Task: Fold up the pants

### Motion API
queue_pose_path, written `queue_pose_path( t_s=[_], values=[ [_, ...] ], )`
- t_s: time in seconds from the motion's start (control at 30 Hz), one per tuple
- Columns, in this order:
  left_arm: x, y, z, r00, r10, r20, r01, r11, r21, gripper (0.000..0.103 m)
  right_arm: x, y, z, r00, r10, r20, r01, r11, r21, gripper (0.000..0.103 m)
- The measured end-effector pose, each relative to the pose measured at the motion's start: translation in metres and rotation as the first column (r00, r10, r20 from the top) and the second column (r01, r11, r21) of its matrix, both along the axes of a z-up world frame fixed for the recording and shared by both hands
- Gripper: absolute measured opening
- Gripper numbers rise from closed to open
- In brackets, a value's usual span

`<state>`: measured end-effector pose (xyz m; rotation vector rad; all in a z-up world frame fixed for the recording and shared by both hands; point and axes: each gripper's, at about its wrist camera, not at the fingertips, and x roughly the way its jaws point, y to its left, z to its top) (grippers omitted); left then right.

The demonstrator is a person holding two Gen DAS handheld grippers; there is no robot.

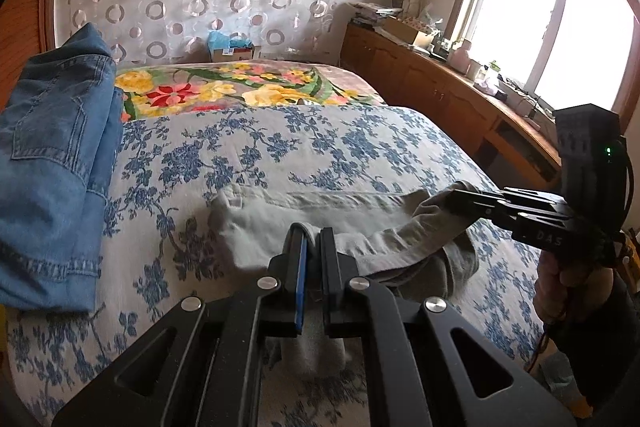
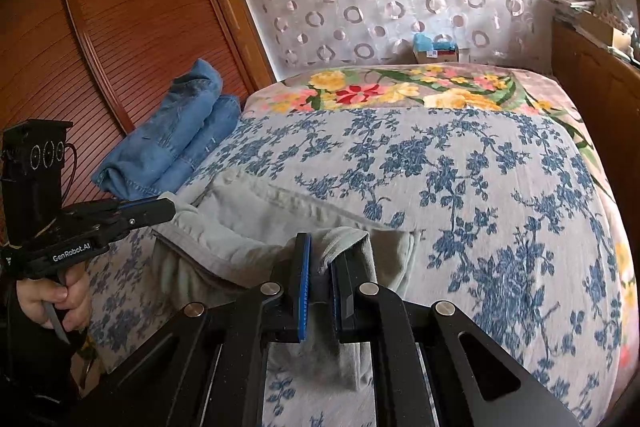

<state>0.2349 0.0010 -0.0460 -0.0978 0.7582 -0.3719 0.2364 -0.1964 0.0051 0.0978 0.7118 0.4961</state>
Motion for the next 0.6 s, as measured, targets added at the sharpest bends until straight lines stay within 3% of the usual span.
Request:
queue_pose_path(
  t_s=[0.47, 0.6],
  values=[
    [0.019, 0.000, -0.012, 0.999, 0.011, -0.031, -0.010, 1.000, 0.019, 0.007, 0.022, 0.003, -0.013, 0.999, -0.006, -0.035, 0.006, 1.000, -0.012, 0.009],
    [0.020, 0.000, -0.012, 0.999, 0.018, -0.037, -0.017, 1.000, 0.025, 0.010, 0.023, 0.004, -0.013, 0.999, -0.017, -0.035, 0.016, 0.999, -0.031, 0.014]
  ],
)
